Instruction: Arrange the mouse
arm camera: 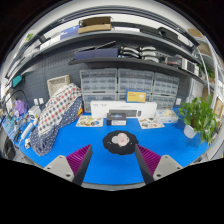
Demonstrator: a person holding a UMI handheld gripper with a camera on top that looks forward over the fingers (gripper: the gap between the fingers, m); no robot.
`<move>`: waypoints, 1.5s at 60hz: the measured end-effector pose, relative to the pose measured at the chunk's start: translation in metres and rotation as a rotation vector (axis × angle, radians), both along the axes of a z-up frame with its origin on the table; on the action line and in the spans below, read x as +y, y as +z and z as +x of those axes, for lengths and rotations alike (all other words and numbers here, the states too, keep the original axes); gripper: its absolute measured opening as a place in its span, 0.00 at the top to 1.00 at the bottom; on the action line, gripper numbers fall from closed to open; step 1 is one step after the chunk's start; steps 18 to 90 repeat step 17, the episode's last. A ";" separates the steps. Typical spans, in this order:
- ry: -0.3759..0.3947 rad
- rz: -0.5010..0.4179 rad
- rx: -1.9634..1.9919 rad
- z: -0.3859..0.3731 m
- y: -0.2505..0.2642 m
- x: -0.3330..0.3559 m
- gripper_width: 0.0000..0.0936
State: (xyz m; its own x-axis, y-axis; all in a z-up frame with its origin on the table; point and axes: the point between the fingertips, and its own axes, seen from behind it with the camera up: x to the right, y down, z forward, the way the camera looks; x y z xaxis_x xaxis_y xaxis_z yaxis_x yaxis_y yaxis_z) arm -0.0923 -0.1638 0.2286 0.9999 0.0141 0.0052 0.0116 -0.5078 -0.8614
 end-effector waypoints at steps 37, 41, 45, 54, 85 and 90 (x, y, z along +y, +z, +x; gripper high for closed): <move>0.005 -0.002 0.014 -0.003 0.002 -0.017 0.08; 0.005 -0.002 0.014 -0.003 0.002 -0.017 0.08; 0.005 -0.002 0.014 -0.003 0.002 -0.017 0.08; 0.005 -0.002 0.014 -0.003 0.002 -0.017 0.08; 0.005 -0.002 0.014 -0.003 0.002 -0.017 0.08; 0.005 -0.002 0.014 -0.003 0.002 -0.017 0.08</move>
